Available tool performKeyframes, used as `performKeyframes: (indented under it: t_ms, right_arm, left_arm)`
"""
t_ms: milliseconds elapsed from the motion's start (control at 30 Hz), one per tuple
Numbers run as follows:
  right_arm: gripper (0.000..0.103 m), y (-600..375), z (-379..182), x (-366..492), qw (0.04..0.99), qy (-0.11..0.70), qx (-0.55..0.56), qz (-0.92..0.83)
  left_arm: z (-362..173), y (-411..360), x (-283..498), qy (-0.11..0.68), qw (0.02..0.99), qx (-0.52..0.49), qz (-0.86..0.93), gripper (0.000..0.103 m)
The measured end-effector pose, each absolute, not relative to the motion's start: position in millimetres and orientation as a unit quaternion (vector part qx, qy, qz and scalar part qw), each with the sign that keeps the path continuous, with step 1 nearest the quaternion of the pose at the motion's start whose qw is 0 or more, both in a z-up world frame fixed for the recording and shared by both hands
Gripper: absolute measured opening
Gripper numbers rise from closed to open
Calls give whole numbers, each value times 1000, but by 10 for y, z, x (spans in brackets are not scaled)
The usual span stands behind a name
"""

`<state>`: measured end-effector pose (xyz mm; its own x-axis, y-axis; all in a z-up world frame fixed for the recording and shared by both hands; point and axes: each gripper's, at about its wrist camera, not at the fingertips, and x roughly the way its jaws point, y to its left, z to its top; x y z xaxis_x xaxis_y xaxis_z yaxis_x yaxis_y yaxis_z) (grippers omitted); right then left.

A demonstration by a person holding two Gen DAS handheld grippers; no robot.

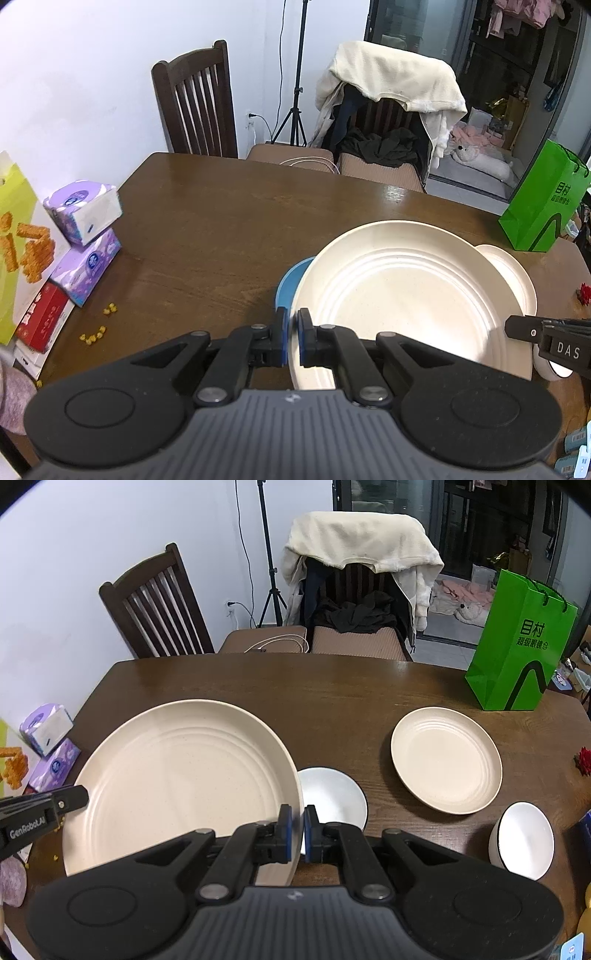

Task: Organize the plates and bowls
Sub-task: 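Carry the held plate with both grippers toward the placed cream plate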

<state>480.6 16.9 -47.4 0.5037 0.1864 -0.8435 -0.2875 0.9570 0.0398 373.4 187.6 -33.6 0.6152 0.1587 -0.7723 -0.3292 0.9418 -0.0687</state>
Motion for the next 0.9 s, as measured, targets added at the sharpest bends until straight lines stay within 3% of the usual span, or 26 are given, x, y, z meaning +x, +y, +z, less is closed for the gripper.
performKeyframes:
  t_ms: [900]
  right_arm:
    - [6, 110, -371, 4030, 869, 470, -58, 142]
  left_arm:
    - [-332, 1736, 2949, 412, 895, -100, 136, 6]
